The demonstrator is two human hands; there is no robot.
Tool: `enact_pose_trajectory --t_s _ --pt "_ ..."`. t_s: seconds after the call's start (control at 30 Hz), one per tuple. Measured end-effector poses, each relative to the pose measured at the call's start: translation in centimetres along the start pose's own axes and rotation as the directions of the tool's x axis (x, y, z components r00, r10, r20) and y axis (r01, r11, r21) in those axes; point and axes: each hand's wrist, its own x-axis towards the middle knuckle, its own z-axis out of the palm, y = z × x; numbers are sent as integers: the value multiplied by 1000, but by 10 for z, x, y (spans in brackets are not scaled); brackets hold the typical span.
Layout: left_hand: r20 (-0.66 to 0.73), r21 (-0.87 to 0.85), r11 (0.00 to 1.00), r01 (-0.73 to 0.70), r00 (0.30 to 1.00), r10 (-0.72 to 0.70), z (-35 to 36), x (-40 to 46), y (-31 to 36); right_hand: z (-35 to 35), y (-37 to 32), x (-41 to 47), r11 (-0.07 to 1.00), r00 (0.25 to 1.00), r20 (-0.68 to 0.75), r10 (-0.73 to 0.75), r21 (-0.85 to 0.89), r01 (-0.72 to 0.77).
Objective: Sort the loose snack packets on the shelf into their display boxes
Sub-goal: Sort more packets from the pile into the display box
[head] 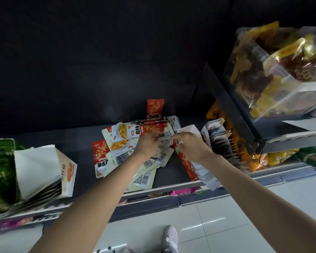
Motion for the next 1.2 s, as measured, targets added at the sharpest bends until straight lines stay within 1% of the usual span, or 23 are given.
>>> enact_pose_trajectory --t_s 0.07,0.1,0.2,0.3,0.37,0.4,0.43,0.47,0.5,0.57,0.63,0.73,0.8,0.83,0.87,0.9,0.93,0.97,1.0,1.03,1.1,1.17,1.2 --pt "-96 52 998 34 995 -29 -17 -1 -22 14 -22 16 999 999 31 -23 30 22" --pt "-126 85 994 69 990 -58 -26 1 -36 23 -32 27 999 998 54 -32 12 31" --pt "-169 198 962 189 973 -156 -47 11 -77 55 -50 67 999 986 168 -20 -37 27" --pt "-114 198 938 286 957 -268 -63 18 -105 81 -57 103 998 976 213 35 -50 -25" --pt "-68 167 940 298 954 -291 -69 20 -113 94 -60 115 988 971 216 99 -139 -70" --pt "-48 172 942 287 958 -283 -69 20 -116 101 -62 115 972 977 177 116 -221 -76" --pt "-36 193 945 265 964 -263 -69 19 -116 106 -64 111 951 991 93 100 -303 -67" --pt "-34 210 946 248 969 -246 -68 18 -116 114 -66 108 927 999 3 52 -372 -47" --pt "-38 206 949 238 971 -235 -66 16 -117 120 -68 105 906 998 -58 -3 -424 -22" --pt "-35 136 962 236 972 -234 -62 15 -118 133 -68 100 889 987 -135 -82 -458 12" --pt "-23 29 961 273 962 -273 -58 18 -117 138 -68 99 902 984 -150 -96 -431 23" --pt "-63 -127 908 399 910 -409 -54 27 -109 132 -66 95 850 962 -115 -246 -503 157" --pt "-86 -201 871 448 878 -471 -55 30 -104 121 -67 85 846 926 -171 -336 -487 217" --pt "-93 -257 862 438 876 -473 -57 30 -102 113 -68 80 859 905 -217 -366 -454 238" --pt "-106 -308 862 403 886 -452 -59 27 -99 105 -67 75 886 903 -253 -348 -402 229" --pt "-134 -336 876 346 903 -408 -62 25 -96 99 -66 71 918 911 -240 -335 -302 258" --pt "-165 -313 910 273 928 -335 -66 20 -90 93 -65 67 951 934 -207 -290 -175 256" --pt "-188 -253 949 187 953 -237 -70 15 -82 84 -64 61 972 963 -135 -235 -28 233" --pt "-199 -161 982 99 971 -130 -74 9 -71 73 -63 55 975 974 -111 -196 87 206" --pt "-204 -65 998 6 979 -19 -77 3 -59 59 -64 50 968 977 -139 -163 171 186" --pt "-190 51 983 -174 965 181 -80 -9 -31 32 -64 42 935 974 -207 -98 317 161" --pt "-185 78 947 -313 929 322 -79 -17 -1 4 -58 34 916 983 -184 -18 391 89" --pt "-191 69 929 -363 909 369 -76 -20 13 -9 -52 28 914 979 -202 16 399 68"
